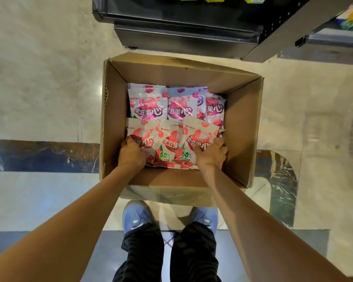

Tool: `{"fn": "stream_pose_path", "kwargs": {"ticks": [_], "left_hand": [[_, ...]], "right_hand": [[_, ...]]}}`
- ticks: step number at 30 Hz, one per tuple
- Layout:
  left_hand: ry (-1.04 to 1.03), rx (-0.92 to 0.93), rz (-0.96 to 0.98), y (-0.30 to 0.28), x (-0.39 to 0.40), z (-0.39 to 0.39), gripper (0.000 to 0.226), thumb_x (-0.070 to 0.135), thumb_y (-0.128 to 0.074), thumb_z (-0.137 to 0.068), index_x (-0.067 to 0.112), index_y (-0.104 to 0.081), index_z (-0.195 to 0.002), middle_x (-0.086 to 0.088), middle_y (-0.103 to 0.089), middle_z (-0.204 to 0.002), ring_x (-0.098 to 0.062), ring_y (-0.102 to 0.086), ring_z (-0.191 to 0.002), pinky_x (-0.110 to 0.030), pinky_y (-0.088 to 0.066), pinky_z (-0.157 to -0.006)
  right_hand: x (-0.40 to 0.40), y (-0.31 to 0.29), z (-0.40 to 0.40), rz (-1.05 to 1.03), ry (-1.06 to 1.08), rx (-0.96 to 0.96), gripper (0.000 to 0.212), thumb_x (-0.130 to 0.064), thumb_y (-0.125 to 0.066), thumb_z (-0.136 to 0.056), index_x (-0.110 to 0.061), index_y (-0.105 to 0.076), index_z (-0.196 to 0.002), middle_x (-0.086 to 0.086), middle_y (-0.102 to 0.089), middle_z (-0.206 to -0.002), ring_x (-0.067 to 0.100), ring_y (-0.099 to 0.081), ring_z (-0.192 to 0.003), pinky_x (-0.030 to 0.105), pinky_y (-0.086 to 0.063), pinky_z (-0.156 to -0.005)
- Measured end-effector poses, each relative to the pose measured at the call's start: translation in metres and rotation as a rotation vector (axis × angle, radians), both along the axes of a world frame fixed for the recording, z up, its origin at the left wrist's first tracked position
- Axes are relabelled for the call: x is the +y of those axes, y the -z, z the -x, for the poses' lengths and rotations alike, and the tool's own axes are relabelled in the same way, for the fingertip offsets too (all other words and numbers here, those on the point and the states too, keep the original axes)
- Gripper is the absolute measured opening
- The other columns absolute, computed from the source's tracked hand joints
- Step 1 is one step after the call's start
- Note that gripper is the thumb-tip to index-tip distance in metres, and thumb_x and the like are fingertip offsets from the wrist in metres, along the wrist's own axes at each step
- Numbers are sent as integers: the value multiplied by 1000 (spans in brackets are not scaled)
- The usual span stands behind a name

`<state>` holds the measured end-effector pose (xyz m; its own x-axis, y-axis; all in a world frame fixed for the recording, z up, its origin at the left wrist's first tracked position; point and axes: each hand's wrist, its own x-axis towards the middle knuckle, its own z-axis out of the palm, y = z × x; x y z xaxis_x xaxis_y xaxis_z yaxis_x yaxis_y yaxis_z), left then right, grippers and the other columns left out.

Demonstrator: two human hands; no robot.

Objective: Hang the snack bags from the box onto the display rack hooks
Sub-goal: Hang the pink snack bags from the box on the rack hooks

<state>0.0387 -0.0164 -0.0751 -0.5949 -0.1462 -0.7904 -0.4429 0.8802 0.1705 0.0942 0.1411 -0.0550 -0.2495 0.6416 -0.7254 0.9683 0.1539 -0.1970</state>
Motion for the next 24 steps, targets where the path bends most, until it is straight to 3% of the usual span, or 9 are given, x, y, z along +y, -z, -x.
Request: {"fn": "stream_pose_path", "kwargs": {"ticks": [7, 10, 14, 18, 24], "left_hand": [[-332, 8, -66, 17, 8, 0, 67, 12, -60, -89, 5, -19, -142, -18, -31, -145, -34, -36, -133, -45, -37, -107], [-345, -32, -23, 22, 12, 2, 62, 17, -57, -91, 2, -20, -140, -19, -36, -142, -37, -37, -132, -47, -39, -105], [-337, -8, 26, 30, 8, 8, 53, 21, -53, -94, -1, -28, -135, -20, -40, -139, -36, -42, -128, -45, -43, -102], [-378, -38, 9, 31, 9, 15, 43, 25, -42, -99, -2, -40, -132, -21, -47, -134, -34, -49, -121, -42, -45, -99], [-442, -34, -57, 28, 2, 13, 40, 22, -54, -94, 9, -48, -131, -15, -53, -132, -32, -53, -119, -41, -48, -95]], "right_hand": [[-1, 8, -10, -31, 100, 92, 64, -25, -73, -81, -5, -39, -131, 12, -52, -129, 26, -53, -118, 33, -48, -88], [2, 12, -13, 58, 179, 108, 53, -24, -74, -79, -9, -51, -124, 8, -60, -123, 23, -60, -112, 27, -49, -78], [10, 12, -17, 187, 276, 135, 40, -19, -72, -80, -11, -56, -116, 8, -63, -120, 25, -62, -109, 37, -55, -87], [15, 12, -22, 247, 299, 180, 35, -16, -70, -82, -11, -57, -114, 7, -64, -120, 25, -63, -109, 36, -55, -83], [18, 16, -25, 282, 307, 205, 31, -18, -71, -82, -14, -58, -109, 5, -65, -118, 24, -63, -107, 31, -54, -76]]}}
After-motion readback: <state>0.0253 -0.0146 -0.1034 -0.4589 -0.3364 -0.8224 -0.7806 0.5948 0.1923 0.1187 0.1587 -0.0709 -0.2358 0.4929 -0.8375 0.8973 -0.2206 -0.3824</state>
